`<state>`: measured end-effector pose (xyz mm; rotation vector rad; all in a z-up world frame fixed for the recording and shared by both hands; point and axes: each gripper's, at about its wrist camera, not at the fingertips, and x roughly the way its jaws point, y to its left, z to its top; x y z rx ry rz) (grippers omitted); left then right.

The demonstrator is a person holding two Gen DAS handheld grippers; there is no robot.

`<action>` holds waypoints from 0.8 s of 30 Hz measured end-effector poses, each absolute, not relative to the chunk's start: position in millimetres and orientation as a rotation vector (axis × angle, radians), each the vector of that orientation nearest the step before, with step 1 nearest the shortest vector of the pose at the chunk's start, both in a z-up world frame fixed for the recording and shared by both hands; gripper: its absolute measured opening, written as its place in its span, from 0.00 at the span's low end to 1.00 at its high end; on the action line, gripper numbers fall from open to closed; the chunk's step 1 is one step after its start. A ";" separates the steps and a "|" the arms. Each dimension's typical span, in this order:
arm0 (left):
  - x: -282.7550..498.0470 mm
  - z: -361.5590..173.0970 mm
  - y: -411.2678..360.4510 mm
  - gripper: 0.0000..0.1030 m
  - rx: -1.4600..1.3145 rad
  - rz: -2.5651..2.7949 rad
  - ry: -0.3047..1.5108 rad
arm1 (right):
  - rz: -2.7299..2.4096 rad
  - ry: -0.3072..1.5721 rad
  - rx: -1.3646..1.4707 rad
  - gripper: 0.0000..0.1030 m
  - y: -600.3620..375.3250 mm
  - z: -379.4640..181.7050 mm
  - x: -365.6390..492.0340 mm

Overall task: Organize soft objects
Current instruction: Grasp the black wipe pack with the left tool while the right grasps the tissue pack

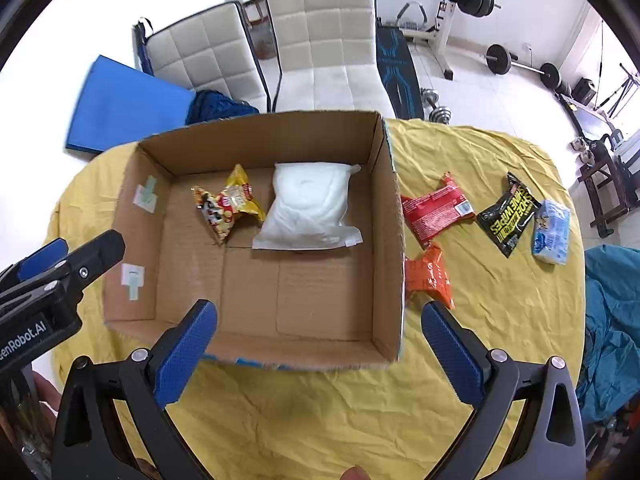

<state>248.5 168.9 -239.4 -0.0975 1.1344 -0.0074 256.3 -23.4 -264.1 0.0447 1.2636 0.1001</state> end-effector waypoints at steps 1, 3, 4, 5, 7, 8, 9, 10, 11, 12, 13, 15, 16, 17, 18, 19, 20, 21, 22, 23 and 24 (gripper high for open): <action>245.3 -236.0 168.1 0.96 -0.095 -0.010 1.130 | 0.103 1.257 0.048 1.00 -23.9 -258.1 250.8; 236.1 -225.9 165.8 0.96 -0.085 -0.007 1.124 | 0.109 1.249 0.059 1.00 -25.2 -247.8 242.0; 233.2 -222.6 166.2 0.96 -0.089 -0.010 1.121 | 0.113 1.240 0.060 1.00 -25.2 -242.3 237.0; 229.1 -218.2 166.1 0.96 -0.096 -0.010 1.117 | 0.117 1.233 0.061 1.00 -25.4 -237.9 233.2; 222.1 -210.9 165.4 0.96 -0.111 -0.012 1.115 | 0.127 1.222 0.067 1.00 -26.2 -230.1 225.5; 219.0 -207.8 165.2 0.96 -0.120 -0.015 1.112 | 0.134 1.216 0.067 1.00 -26.3 -225.9 220.3; 215.7 -203.6 164.2 0.96 -0.125 -0.012 1.105 | 0.140 1.215 0.068 1.00 -26.0 -224.1 218.8; 213.6 -201.5 163.5 0.96 -0.127 -0.009 1.101 | 0.150 1.215 0.073 1.00 -27.2 -221.6 215.5; 212.3 -199.0 162.0 0.96 -0.131 -0.011 1.099 | 0.158 1.215 0.079 1.00 -28.4 -220.1 213.1; 211.2 -196.1 159.9 0.96 -0.139 -0.012 1.097 | 0.165 1.215 0.084 1.00 -30.4 -218.7 210.9; 210.4 -193.9 157.0 0.96 -0.144 -0.015 1.095 | 0.171 1.214 0.089 1.00 -32.9 -217.9 210.0; 211.2 -190.2 148.9 0.96 -0.146 -0.025 1.096 | 0.173 1.216 0.102 1.00 -41.1 -216.8 209.0; 212.8 -188.1 142.0 0.96 -0.142 -0.033 1.096 | 0.173 1.218 0.117 1.00 -50.1 -216.0 208.5; 215.6 -186.2 132.6 0.96 -0.134 -0.046 1.096 | 0.171 1.221 0.132 1.00 -58.3 -215.5 209.8; 219.2 -183.9 119.3 0.96 -0.121 -0.060 1.093 | 0.163 1.223 0.146 1.00 -70.2 -215.3 211.2; 223.1 -182.8 105.9 0.96 -0.104 -0.073 1.094 | 0.152 1.226 0.159 1.00 -84.0 -215.4 213.3; 227.6 -182.5 91.5 0.96 -0.089 -0.091 1.097 | 0.138 1.231 0.176 1.00 -99.8 -215.0 215.0; 234.4 -182.9 71.3 0.96 -0.068 -0.118 1.101 | 0.124 1.235 0.192 1.00 -115.8 -214.3 217.4; 239.6 -183.4 57.1 0.96 -0.055 -0.134 1.105 | 0.104 1.240 0.207 1.00 -134.3 -214.5 220.4; 248.3 -185.3 34.9 0.96 -0.035 -0.161 1.109 | 0.075 1.243 0.216 1.00 -156.5 -214.3 224.1; 258.8 -189.3 8.2 0.96 -0.010 -0.195 1.112 | 0.032 1.242 0.215 1.00 -183.6 -216.1 229.2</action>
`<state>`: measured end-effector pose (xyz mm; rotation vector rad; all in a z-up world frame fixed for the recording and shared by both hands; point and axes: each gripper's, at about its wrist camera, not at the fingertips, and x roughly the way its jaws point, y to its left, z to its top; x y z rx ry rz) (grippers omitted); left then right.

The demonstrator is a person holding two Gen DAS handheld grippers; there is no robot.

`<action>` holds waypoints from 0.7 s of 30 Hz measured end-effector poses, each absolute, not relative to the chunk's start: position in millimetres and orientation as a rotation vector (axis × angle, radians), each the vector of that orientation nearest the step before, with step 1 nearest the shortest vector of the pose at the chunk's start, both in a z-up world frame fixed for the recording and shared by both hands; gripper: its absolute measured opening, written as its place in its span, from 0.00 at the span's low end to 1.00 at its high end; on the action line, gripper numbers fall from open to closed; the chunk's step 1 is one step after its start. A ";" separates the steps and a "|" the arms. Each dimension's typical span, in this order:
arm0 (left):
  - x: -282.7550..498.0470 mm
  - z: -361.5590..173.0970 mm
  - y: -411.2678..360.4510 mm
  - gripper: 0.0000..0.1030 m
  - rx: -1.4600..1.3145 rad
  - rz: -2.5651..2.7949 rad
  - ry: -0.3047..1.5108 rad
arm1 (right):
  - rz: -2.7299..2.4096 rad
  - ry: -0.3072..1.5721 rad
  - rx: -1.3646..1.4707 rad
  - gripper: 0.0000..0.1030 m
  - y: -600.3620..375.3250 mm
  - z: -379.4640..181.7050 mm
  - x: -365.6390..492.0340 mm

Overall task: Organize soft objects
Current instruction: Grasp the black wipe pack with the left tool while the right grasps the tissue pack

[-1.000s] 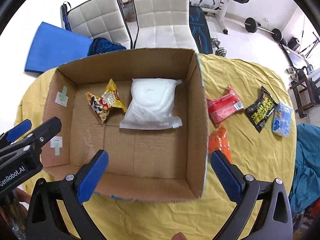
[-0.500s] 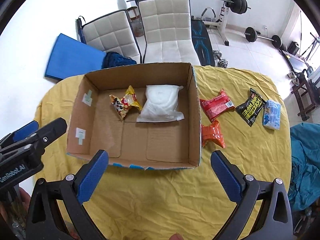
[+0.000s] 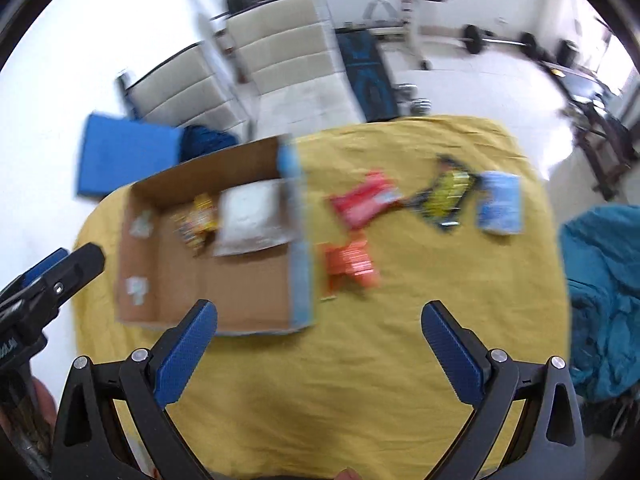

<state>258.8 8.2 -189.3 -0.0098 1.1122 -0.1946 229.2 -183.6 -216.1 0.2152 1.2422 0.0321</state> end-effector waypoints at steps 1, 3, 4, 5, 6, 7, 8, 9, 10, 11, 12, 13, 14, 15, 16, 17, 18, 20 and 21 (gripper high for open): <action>268.8 -194.4 -11.9 0.96 0.013 -0.215 1.120 | 0.002 1.243 0.212 1.00 -201.8 -218.3 234.1; 293.2 -213.0 -62.5 0.96 0.081 -0.258 1.144 | -0.082 1.257 0.197 1.00 -252.3 -230.4 248.5; 302.7 -222.6 -80.8 0.96 0.103 -0.277 1.155 | -0.113 1.268 0.196 1.00 -270.9 -236.8 255.2; 317.0 -237.2 -106.0 0.96 0.137 -0.297 1.180 | -0.145 1.288 0.198 1.00 -296.6 -248.7 266.5; 332.1 -254.2 -130.7 0.96 0.167 -0.315 1.211 | -0.171 1.308 0.208 1.00 -321.3 -263.2 278.3; 342.2 -267.1 -146.5 0.96 0.178 -0.327 1.231 | -0.194 1.328 0.221 1.00 -343.9 -278.3 289.9; 354.9 -283.7 -164.5 0.96 0.196 -0.331 1.255 | -0.205 1.350 0.237 1.00 -360.8 -292.7 300.0; 363.7 -297.2 -177.6 0.96 0.208 -0.337 1.274 | -0.209 1.375 0.262 1.00 -377.5 -309.1 311.9; 376.7 -317.7 -194.6 0.96 0.220 -0.350 1.311 | -0.214 1.400 0.291 1.00 -393.6 -327.6 325.3; 384.9 -330.6 -204.8 0.96 0.231 -0.349 1.330 | -0.214 1.427 0.315 1.00 -406.7 -345.4 337.6; 392.3 -342.5 -213.9 0.96 0.240 -0.349 1.346 | -0.221 1.451 0.333 0.99 -417.1 -362.5 348.8; 399.8 -357.1 -220.8 0.96 0.239 -0.357 1.367 | -0.222 1.468 0.360 0.98 -426.7 -379.0 359.2; 406.1 -371.8 -227.3 0.96 0.242 -0.359 1.392 | -0.210 1.484 0.390 0.97 -435.0 -395.3 369.4; 410.7 -382.6 -232.2 0.96 0.241 -0.363 1.414 | -0.206 1.501 0.403 0.96 -439.6 -408.2 375.3; 415.8 -393.9 -239.4 0.96 0.235 -0.371 1.441 | -0.199 1.529 0.418 0.94 -445.4 -424.4 383.8; 418.7 -401.4 -244.6 0.96 0.235 -0.374 1.456 | -0.189 1.553 0.427 0.86 -447.3 -437.1 389.6; 420.9 -408.9 -250.2 0.96 0.236 -0.386 1.472 | -0.178 1.572 0.437 0.73 -448.6 -447.9 393.9; 423.4 -418.6 -262.5 0.94 0.248 -0.404 1.498 | -0.169 1.627 0.424 0.52 -453.2 -467.8 398.9; 424.7 -423.9 -270.2 0.94 0.264 -0.413 1.507 | -0.167 1.632 0.424 0.48 -457.6 -470.3 398.2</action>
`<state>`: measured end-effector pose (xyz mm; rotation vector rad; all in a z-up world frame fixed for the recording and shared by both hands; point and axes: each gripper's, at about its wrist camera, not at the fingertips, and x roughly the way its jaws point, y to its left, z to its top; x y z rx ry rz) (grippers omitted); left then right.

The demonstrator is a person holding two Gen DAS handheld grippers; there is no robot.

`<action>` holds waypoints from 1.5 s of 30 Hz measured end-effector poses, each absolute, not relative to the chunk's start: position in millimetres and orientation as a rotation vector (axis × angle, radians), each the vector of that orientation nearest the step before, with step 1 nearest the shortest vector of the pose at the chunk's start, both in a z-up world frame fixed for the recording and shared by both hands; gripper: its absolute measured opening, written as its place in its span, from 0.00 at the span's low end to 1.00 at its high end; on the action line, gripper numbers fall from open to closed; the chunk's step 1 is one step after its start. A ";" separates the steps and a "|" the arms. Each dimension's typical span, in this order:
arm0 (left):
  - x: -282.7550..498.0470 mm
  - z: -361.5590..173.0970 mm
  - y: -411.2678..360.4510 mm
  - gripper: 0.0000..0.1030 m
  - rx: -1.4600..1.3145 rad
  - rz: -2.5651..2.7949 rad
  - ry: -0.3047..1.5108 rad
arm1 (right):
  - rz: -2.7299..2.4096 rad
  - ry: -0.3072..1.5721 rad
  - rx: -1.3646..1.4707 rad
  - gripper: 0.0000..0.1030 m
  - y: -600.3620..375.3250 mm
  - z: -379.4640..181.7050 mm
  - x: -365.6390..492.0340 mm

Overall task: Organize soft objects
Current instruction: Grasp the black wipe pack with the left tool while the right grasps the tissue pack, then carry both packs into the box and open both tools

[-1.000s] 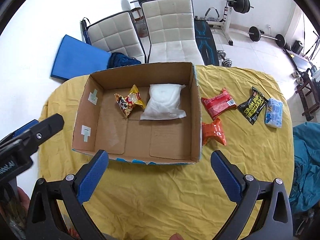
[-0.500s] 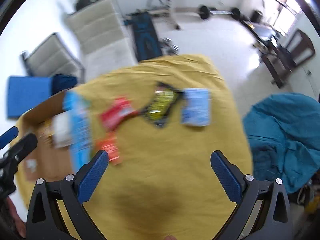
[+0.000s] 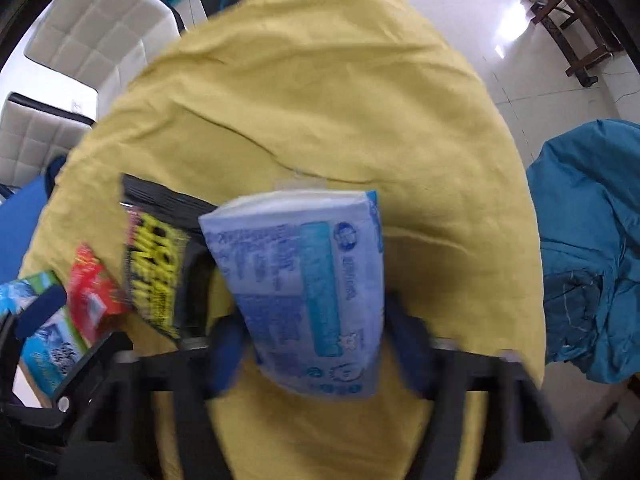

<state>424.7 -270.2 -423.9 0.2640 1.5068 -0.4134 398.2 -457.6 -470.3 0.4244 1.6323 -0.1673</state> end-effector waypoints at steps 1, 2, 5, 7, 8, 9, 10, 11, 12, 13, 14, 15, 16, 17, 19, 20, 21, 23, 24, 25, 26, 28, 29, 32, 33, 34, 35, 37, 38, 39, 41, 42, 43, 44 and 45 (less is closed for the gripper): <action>425.9 -427.5 -276.5 0.94 0.278 -0.422 1.513 | -0.159 1.627 0.433 0.46 -463.0 -469.5 396.7; 427.0 -431.9 -283.6 0.94 0.294 -0.431 1.521 | -0.157 1.623 0.440 0.45 -468.3 -467.4 395.1; 427.3 -450.6 -303.5 0.94 0.377 -0.438 1.553 | -0.182 1.603 0.447 0.45 -490.0 -459.1 389.7; 427.2 -464.9 -311.8 0.93 0.411 -0.434 1.579 | -0.183 1.616 0.473 0.45 -502.5 -460.9 390.5; 426.8 -469.2 -313.4 0.82 0.400 -0.437 1.592 | -0.176 1.628 0.487 0.45 -506.5 -463.9 390.4; 426.3 -472.9 -314.4 0.75 0.384 -0.437 1.606 | -0.170 1.634 0.497 0.45 -509.0 -466.1 390.2; 426.7 -471.9 -315.4 0.72 0.372 -0.428 1.597 | -0.163 1.639 0.502 0.45 -513.1 -468.9 390.8; 425.8 -468.1 -316.0 0.61 0.356 -0.424 1.576 | -0.161 1.643 0.503 0.45 -515.6 -470.9 390.7; 425.1 -465.7 -315.6 0.57 0.344 -0.417 1.571 | -0.159 1.646 0.505 0.45 -517.0 -472.3 391.2; 423.9 -460.1 -311.6 0.53 0.300 -0.401 1.575 | -0.159 1.647 0.511 0.45 -519.2 -473.5 390.8; 421.9 -456.3 -307.9 0.52 0.257 -0.397 1.584 | -0.154 1.645 0.517 0.43 -520.0 -473.3 390.7; 418.9 -453.8 -303.4 0.51 0.212 -0.386 1.597 | -0.145 1.644 0.519 0.42 -520.4 -472.6 389.9; 414.1 -451.7 -299.7 0.51 0.181 -0.371 1.608 | -0.132 1.649 0.516 0.41 -517.9 -470.3 389.5; 407.3 -450.4 -295.4 0.51 0.155 -0.357 1.614 | -0.112 1.659 0.511 0.40 -511.7 -469.0 388.5; 395.9 -451.4 -289.9 0.51 0.143 -0.327 1.613 | -0.074 1.679 0.498 0.40 -497.4 -471.1 383.2; 389.6 -455.0 -288.3 0.51 0.147 -0.312 1.613 | -0.061 1.690 0.482 0.40 -492.9 -472.0 381.1; 386.0 -457.9 -286.9 0.51 0.142 -0.303 1.616 | -0.052 1.701 0.457 0.40 -483.5 -469.6 375.9; 381.1 -463.4 -286.8 0.53 0.131 -0.291 1.614 | -0.064 1.713 0.422 0.43 -474.5 -473.6 370.3; 380.2 -463.4 -291.0 0.53 0.141 -0.288 1.605 | -0.078 1.711 0.416 0.45 -473.3 -476.5 369.0; 378.5 -463.4 -293.7 0.53 0.148 -0.284 1.600 | -0.080 1.714 0.409 0.45 -471.8 -478.5 368.7; 376.8 -463.5 -295.6 0.53 0.144 -0.277 1.597 | -0.082 1.715 0.400 0.45 -469.8 -480.2 369.0; 374.7 -462.5 -297.0 0.53 0.122 -0.266 1.589 | -0.092 1.713 0.390 0.45 -461.6 -484.0 370.2; 370.4 -462.0 -298.1 0.53 0.117 -0.264 1.584 | -0.094 1.710 0.387 0.44 -459.1 -483.8 370.1; 373.3 -459.7 -280.7 0.51 0.101 -0.263 1.558 | -0.091 1.696 0.395 0.34 -457.2 -480.2 365.9; 371.8 -455.7 -268.7 0.51 0.100 -0.261 1.547 | -0.090 1.688 0.395 0.32 -457.4 -476.1 363.1; 368.3 -449.8 -266.4 0.50 0.092 -0.260 1.532 | -0.094 1.680 0.386 0.31 -453.9 -471.8 362.9; 365.3 -444.0 -261.9 0.50 0.085 -0.259 1.520 | -0.097 1.672 0.374 0.30 -452.0 -467.7 361.2; 358.2 -430.5 -256.6 0.50 0.064 -0.260 1.493 | -0.090 1.647 0.358 0.30 -447.1 -454.2 355.8; 352.3 -420.8 -254.0 0.50 0.055 -0.263 1.473 | -0.084 1.635 0.357 0.30 -444.4 -447.7 353.1; 351.0 -411.6 -248.3 0.50 0.052 -0.265 1.456 | -0.074 1.619 0.360 0.29 -440.6 -438.2 349.2; 340.7 -389.6 -237.1 0.50 0.047 -0.276 1.413 | -0.054 1.593 0.361 0.29 -431.8 -421.0 343.0; 335.2 -379.6 -230.0 0.50 0.042 -0.281 1.393 | -0.045 1.578 0.358 0.29 -428.1 -411.4 338.5; 329.7 -367.9 -220.5 0.50 0.035 -0.285 1.370 | -0.030 1.557 0.357 0.29 -421.5 -398.1 332.7; 324.8 -359.0 -213.5 0.50 0.030 -0.290 1.355 | -0.018 1.545 0.357 0.29 -415.3 -388.9 328.9; 317.2 -346.7 -203.8 0.50 0.019 -0.295 1.337 | -0.004 1.530 0.359 0.29 -408.0 -379.1 323.8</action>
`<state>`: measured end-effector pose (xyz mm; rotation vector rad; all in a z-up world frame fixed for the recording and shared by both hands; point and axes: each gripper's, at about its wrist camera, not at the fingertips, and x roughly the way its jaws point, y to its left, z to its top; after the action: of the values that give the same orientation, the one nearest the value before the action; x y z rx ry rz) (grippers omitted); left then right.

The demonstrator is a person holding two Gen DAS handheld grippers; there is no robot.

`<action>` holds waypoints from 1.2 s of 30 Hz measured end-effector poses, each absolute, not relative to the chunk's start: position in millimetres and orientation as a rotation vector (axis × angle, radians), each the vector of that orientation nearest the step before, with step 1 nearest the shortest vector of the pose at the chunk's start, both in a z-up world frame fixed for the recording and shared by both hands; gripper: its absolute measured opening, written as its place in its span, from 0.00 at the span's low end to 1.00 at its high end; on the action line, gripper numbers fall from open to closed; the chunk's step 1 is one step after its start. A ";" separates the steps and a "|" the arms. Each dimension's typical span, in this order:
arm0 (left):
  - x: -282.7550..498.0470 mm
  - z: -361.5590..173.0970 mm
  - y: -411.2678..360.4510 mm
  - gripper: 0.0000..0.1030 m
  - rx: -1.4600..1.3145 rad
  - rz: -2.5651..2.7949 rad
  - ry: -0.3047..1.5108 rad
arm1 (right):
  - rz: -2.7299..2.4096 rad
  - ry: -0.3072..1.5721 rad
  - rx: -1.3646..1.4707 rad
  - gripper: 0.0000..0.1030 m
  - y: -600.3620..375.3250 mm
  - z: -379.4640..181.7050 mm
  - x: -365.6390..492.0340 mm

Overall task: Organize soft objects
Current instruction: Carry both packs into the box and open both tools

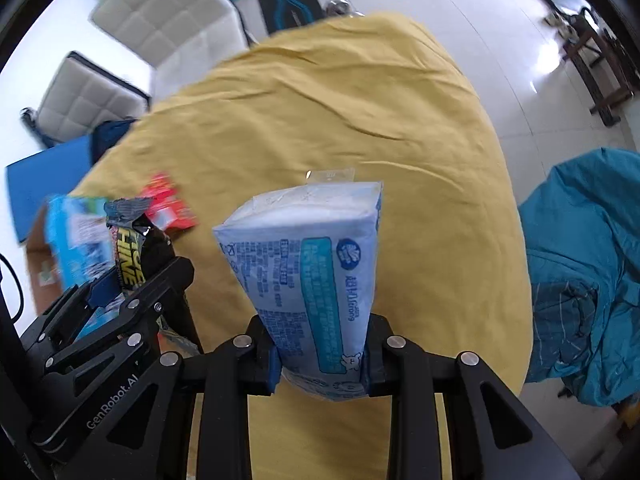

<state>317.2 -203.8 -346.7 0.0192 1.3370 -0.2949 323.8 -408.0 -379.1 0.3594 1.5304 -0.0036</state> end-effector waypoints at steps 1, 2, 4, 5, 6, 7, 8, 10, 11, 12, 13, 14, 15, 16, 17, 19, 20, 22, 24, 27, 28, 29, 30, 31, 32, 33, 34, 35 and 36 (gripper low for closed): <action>311.2 -338.7 -192.9 0.50 0.010 -0.298 1.323 | 0.011 1.516 0.361 0.29 -401.0 -369.1 318.8; 308.8 -330.4 -179.3 0.50 0.006 -0.300 1.314 | 0.028 1.503 0.356 0.29 -392.1 -358.8 314.4; 298.7 -313.7 -163.7 0.50 -0.008 -0.297 1.296 | 0.060 1.479 0.355 0.29 -376.9 -337.2 305.3; 296.1 -303.1 -157.0 0.50 -0.019 -0.291 1.285 | 0.079 1.468 0.351 0.29 -364.2 -327.0 302.6; 296.2 -298.0 -144.1 0.50 -0.021 -0.285 1.279 | 0.098 1.458 0.344 0.29 -350.6 -317.5 298.3; 292.6 -291.4 -128.9 0.50 -0.026 -0.280 1.273 | 0.113 1.450 0.344 0.29 -340.6 -311.2 295.7; 291.9 -284.6 -110.8 0.50 -0.032 -0.272 1.266 | 0.129 1.443 0.343 0.29 -327.0 -304.6 293.0; 286.2 -275.4 -84.9 0.50 -0.042 -0.250 1.253 | 0.176 1.432 0.330 0.29 -294.1 -289.4 287.9; 284.3 -271.5 -70.2 0.50 -0.043 -0.234 1.245 | 0.193 1.428 0.323 0.29 -279.8 -284.1 286.4; 281.6 -266.4 -58.6 0.50 -0.045 -0.218 1.240 | 0.219 1.425 0.309 0.29 -258.8 -277.7 283.5; 278.8 -260.7 -37.4 0.50 -0.051 -0.201 1.235 | 0.237 1.423 0.302 0.29 -244.6 -273.7 283.3; 276.8 -257.9 -23.8 0.50 -0.054 -0.187 1.233 | 0.253 1.422 0.294 0.29 -227.0 -270.5 283.0; 277.2 -257.7 -11.5 0.50 -0.056 -0.172 1.232 | 0.272 1.423 0.282 0.29 -208.8 -267.8 283.3; 276.2 -255.9 8.3 0.50 -0.064 -0.151 1.233 | 0.291 1.426 0.272 0.29 -189.8 -266.0 282.3; 274.4 -255.5 21.5 0.50 -0.074 -0.136 1.233 | 0.307 1.431 0.266 0.29 -173.8 -265.0 281.7; 275.0 -254.9 47.3 0.50 -0.086 -0.108 1.234 | 0.331 1.438 0.243 0.29 -144.5 -265.3 281.2; 275.7 -256.4 61.6 0.50 -0.090 -0.095 1.241 | 0.340 1.442 0.229 0.29 -130.4 -267.7 282.7; 278.8 -262.7 86.7 0.50 -0.110 -0.076 1.259 | 0.354 1.460 0.210 0.29 -101.9 -274.3 286.3; 284.9 -272.3 109.0 0.50 -0.106 -0.051 1.277 | 0.357 1.474 0.192 0.29 -79.2 -284.5 292.5; 291.8 -293.3 139.0 0.50 -0.114 -0.010 1.322 | 0.348 1.514 0.183 0.29 -48.9 -308.8 303.1; 293.2 -298.7 146.7 0.50 -0.127 -0.007 1.337 | 0.348 1.526 0.179 0.29 -45.8 -320.1 308.4; 297.1 -309.6 159.5 0.50 -0.152 0.000 1.360 | 0.339 1.542 0.172 0.29 -39.7 -330.6 311.3; 299.9 -314.8 165.4 0.50 -0.159 0.008 1.370 | 0.332 1.559 0.167 0.29 -34.5 -343.2 315.1; 304.4 -324.2 173.7 0.50 -0.165 0.019 1.388 | 0.327 1.580 0.162 0.29 -29.0 -359.6 319.9; 310.3 -334.7 184.8 0.50 -0.173 0.029 1.408 | 0.319 1.595 0.157 0.30 -26.2 -369.8 321.3; 313.6 -340.0 189.3 0.50 -0.177 0.035 1.416 | 0.310 1.608 0.150 0.30 -23.0 -380.0 322.3; 320.5 -350.7 195.7 0.51 -0.179 0.043 1.432 | 0.305 1.622 0.144 0.30 -19.3 -389.8 323.1; 325.5 -358.6 199.5 0.51 -0.175 0.053 1.445 | 0.294 1.634 0.135 0.30 -15.9 -399.0 323.7; 330.4 -365.9 202.7 0.51 -0.172 0.059 1.456 | 0.281 1.643 0.124 0.30 -13.0 -406.8 324.1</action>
<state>330.4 202.7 -365.9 -0.1722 1.4563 0.0587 324.1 -13.0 -406.8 0.1244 1.6429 0.2813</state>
